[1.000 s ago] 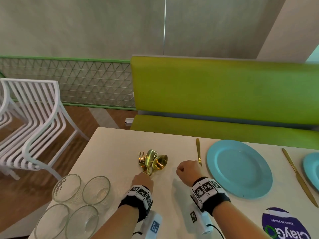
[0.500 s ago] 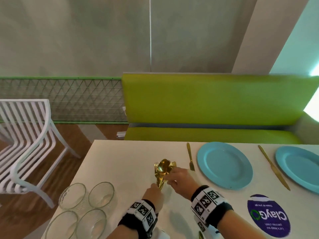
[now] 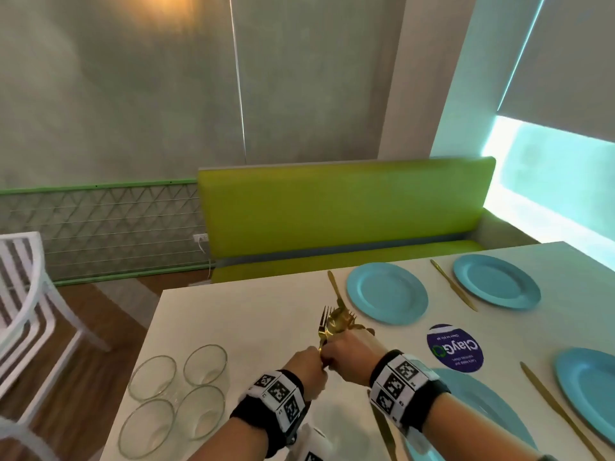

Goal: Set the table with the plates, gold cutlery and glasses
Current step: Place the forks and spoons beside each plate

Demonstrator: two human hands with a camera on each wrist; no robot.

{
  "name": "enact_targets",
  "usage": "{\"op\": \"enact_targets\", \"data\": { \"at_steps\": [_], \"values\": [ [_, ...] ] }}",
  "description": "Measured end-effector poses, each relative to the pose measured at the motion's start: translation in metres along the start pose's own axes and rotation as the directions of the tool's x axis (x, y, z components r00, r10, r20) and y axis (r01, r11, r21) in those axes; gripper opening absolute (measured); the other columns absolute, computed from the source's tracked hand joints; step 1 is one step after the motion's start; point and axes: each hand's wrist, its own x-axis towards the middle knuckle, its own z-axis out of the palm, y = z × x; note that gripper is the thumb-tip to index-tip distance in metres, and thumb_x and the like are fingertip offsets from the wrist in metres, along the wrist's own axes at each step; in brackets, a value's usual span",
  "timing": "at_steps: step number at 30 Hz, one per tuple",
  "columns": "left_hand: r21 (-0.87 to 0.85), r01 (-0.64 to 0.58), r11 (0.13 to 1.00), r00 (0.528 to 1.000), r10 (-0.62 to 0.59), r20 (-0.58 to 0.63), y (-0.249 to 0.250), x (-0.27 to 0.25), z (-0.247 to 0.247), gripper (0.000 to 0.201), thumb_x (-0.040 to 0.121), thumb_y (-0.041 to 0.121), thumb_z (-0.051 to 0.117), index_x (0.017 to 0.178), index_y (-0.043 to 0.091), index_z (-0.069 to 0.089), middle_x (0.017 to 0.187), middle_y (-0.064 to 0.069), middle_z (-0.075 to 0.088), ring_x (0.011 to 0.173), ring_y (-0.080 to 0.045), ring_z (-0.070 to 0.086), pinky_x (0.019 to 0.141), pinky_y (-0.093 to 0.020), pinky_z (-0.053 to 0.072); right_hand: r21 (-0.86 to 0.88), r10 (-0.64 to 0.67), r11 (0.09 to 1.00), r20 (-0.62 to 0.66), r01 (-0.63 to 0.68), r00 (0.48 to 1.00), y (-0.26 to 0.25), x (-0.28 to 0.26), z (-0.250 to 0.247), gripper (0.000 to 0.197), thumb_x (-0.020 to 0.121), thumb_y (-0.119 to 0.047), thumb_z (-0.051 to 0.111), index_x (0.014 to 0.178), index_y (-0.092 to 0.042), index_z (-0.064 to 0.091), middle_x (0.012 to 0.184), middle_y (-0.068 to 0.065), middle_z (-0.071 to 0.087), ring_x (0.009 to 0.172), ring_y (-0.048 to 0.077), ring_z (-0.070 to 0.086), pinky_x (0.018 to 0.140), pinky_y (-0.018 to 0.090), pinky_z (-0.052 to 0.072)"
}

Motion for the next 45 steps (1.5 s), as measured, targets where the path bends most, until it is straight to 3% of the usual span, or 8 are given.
{"op": "enact_targets", "data": {
  "at_steps": [5, 11, 18, 23, 33, 38, 43, 45],
  "values": [
    [0.23, -0.069, 0.971, 0.997, 0.075, -0.015, 0.007, -0.021, 0.01, 0.033, 0.094, 0.013, 0.037, 0.126, 0.006, 0.044, 0.13, -0.013, 0.055, 0.118, -0.03, 0.055, 0.095, -0.036, 0.044, 0.037, 0.162, 0.985, 0.131, -0.168, 0.978, -0.013, -0.026, -0.007, 0.026, 0.088, -0.003, 0.052, 0.107, -0.012, 0.069, 0.104, 0.009, 0.067, 0.098, 0.027, 0.063, 0.084, 0.038, 0.054],
    [0.33, -0.067, 0.942, 0.998, 0.062, 0.024, 0.01, -0.023, 0.018, 0.033, 0.094, 0.011, 0.036, 0.126, 0.006, 0.043, 0.129, -0.012, 0.054, 0.118, -0.029, 0.055, 0.096, -0.035, 0.043, 0.117, 0.466, 0.867, 0.148, -0.484, 0.872, 0.02, -0.071, -0.014, 0.023, 0.088, -0.017, 0.059, 0.107, -0.018, 0.071, 0.109, 0.007, 0.068, 0.1, 0.025, 0.063, 0.087, 0.031, 0.049],
    [0.18, -0.053, 0.982, 0.998, 0.059, -0.027, 0.036, 0.005, 0.009, 0.033, 0.096, 0.011, 0.034, 0.127, 0.004, 0.04, 0.13, -0.014, 0.053, 0.118, -0.029, 0.054, 0.094, -0.034, 0.044, 0.409, 0.773, 0.527, 0.132, -0.745, 0.62, 0.118, -0.109, 0.004, 0.026, 0.079, -0.027, 0.071, 0.104, -0.02, 0.074, 0.109, -0.003, 0.07, 0.107, 0.016, 0.061, 0.072, 0.008, 0.041],
    [0.024, -0.021, 0.999, 0.988, 0.024, -0.152, 0.077, 0.048, 0.0, 0.031, 0.095, 0.012, 0.034, 0.124, 0.006, 0.041, 0.126, -0.016, 0.055, 0.115, -0.031, 0.055, 0.095, -0.038, 0.045, 0.563, 0.879, 0.257, 0.202, -0.786, 0.432, 0.194, -0.102, 0.025, 0.018, 0.079, -0.023, 0.073, 0.094, -0.015, 0.077, 0.102, 0.005, 0.074, 0.099, 0.02, 0.065, 0.088, 0.025, 0.049],
    [-0.221, -0.017, 0.975, 0.969, -0.038, -0.242, 0.148, 0.155, -0.011, 0.024, 0.097, 0.013, 0.038, 0.119, 0.004, 0.043, 0.117, -0.017, 0.061, 0.108, -0.031, 0.059, 0.088, -0.036, 0.047, 0.424, 0.856, 0.18, 0.378, -0.888, 0.354, 0.326, -0.03, 0.069, 0.027, 0.089, -0.026, 0.055, 0.108, -0.01, 0.067, 0.113, 0.004, 0.066, 0.107, 0.018, 0.062, 0.085, 0.024, 0.049],
    [-0.29, 0.004, 0.957, 0.963, -0.082, -0.257, 0.148, 0.184, -0.015, 0.016, 0.098, 0.012, 0.038, 0.112, 0.007, 0.044, 0.104, -0.008, 0.062, 0.095, -0.025, 0.059, 0.085, -0.034, 0.046, 0.336, 0.815, 0.243, 0.437, -0.91, 0.38, 0.364, 0.011, 0.102, 0.014, 0.087, -0.02, 0.056, 0.078, -0.011, 0.061, 0.068, 0.0, 0.055, 0.085, 0.019, 0.063, 0.046, 0.02, 0.037],
    [-0.335, 0.018, 0.942, 0.955, -0.115, -0.274, 0.141, 0.202, -0.017, 0.017, 0.098, 0.013, 0.038, 0.111, 0.006, 0.045, 0.11, -0.009, 0.065, 0.101, -0.027, 0.062, 0.086, -0.034, 0.047, 0.326, 0.818, 0.233, 0.444, -0.916, 0.366, 0.381, 0.039, 0.118, 0.024, 0.087, -0.017, 0.055, 0.105, -0.005, 0.066, 0.09, 0.009, 0.063, 0.085, 0.024, 0.062, 0.055, 0.025, 0.042],
    [-0.341, 0.017, 0.94, 0.952, -0.119, -0.283, 0.139, 0.206, -0.017, 0.008, 0.098, 0.014, 0.038, 0.102, 0.009, 0.044, 0.107, -0.007, 0.065, 0.095, -0.026, 0.061, 0.082, -0.032, 0.046, 0.348, 0.825, 0.212, 0.437, -0.913, 0.358, 0.383, 0.046, 0.116, 0.015, 0.089, -0.015, 0.054, 0.091, -0.005, 0.066, 0.107, 0.011, 0.067, 0.099, 0.026, 0.064, 0.066, 0.028, 0.046]
  ]
}}
